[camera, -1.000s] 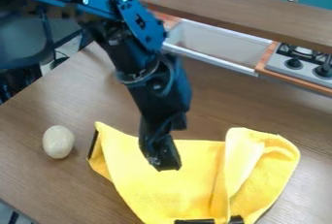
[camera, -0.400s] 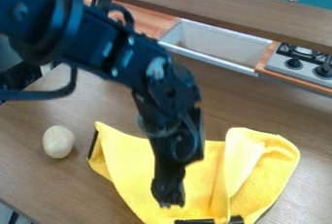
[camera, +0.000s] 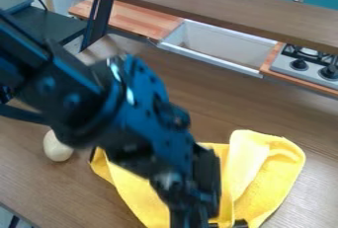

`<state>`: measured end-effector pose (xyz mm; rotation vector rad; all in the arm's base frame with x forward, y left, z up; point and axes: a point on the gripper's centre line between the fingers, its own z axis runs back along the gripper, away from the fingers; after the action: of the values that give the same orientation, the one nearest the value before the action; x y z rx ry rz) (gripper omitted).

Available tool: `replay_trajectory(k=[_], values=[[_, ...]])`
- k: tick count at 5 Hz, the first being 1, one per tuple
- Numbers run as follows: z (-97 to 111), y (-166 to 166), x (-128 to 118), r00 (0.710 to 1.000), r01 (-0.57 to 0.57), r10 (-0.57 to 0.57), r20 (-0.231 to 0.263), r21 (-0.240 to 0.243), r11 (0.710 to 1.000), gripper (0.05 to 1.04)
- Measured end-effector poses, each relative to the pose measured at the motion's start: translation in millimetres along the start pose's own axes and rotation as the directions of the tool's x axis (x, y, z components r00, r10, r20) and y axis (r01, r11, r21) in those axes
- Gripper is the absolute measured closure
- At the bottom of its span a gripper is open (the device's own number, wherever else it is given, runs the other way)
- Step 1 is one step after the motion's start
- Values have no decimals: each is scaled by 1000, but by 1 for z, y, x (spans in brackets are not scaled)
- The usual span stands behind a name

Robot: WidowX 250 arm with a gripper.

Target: Unfold the yellow cloth with a green object on it from bottom right to top left

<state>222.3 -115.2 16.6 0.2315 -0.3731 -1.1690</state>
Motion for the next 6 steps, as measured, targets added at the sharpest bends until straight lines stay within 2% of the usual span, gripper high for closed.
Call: replay_trajectory(k=[1, 2, 4, 5, 6], values=[[-7, -13, 7, 999, 27, -29, 21, 82, 996, 84], [-11, -17, 9, 998, 49, -51, 20, 108, 993, 84], [-31, -25, 8, 996, 85, -84, -16, 99, 991, 84], [-37, -22, 14, 997, 79, -78, -11, 105, 991, 134], [-41, -21, 15, 997, 76, -75, -9, 103, 992, 413]])
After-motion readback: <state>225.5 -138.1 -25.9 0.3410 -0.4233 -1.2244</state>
